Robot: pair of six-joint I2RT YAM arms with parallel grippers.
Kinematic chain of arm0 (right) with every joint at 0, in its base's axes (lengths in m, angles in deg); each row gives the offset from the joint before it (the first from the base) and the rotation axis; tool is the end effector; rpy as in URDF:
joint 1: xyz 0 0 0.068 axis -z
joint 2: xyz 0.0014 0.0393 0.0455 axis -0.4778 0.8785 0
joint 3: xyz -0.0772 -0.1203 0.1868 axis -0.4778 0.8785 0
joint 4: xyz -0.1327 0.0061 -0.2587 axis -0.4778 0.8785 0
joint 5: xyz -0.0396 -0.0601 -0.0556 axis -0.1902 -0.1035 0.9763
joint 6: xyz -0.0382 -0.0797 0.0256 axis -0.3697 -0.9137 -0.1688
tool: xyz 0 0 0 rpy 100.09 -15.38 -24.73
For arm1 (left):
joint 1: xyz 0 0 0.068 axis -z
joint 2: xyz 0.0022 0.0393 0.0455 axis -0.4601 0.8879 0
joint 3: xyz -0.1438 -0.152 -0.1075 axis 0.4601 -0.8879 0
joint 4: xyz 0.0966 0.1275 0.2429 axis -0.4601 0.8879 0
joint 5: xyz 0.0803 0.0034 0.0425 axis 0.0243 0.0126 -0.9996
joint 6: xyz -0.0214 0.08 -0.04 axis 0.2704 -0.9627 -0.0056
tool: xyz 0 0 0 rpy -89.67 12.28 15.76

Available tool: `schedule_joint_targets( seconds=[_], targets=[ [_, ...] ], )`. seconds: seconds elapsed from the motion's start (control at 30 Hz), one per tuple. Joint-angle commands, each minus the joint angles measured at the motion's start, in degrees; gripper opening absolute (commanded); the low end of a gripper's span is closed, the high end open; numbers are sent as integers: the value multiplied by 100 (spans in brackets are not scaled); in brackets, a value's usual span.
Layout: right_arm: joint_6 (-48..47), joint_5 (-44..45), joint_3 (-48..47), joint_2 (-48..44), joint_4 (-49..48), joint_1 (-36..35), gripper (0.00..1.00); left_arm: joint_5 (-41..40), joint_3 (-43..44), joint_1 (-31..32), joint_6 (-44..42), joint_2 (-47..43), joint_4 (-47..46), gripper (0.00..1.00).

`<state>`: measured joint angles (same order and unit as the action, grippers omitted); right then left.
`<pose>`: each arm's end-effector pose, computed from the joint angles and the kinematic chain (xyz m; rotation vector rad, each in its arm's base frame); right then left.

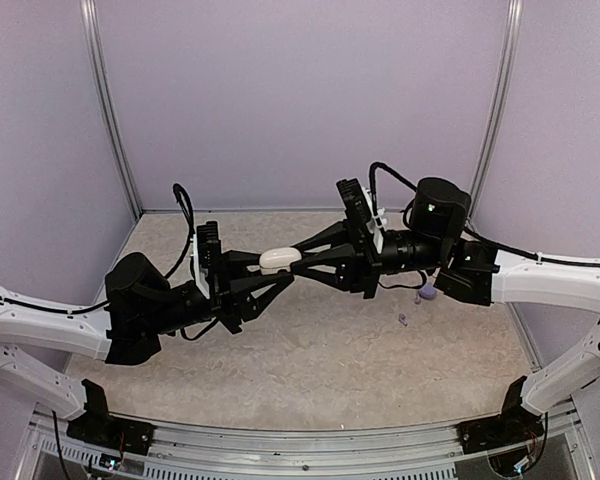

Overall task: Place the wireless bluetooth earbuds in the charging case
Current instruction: Pass from the right arm to the left

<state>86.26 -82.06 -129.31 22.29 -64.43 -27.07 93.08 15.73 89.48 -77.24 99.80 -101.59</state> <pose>0.1733 0.3533 0.3102 -1.2749 1.1137 1.3657 0.1450 -0.3189 0.2583 0.8843 0.9855 -1.0745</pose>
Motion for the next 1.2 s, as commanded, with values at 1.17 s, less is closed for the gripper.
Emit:
schedule_joint_targets(
  seconds=[1.17],
  targets=[
    [262, 165, 272, -235, -620, -34, 0, -112, -104, 58, 257, 226, -650, 31]
  ],
)
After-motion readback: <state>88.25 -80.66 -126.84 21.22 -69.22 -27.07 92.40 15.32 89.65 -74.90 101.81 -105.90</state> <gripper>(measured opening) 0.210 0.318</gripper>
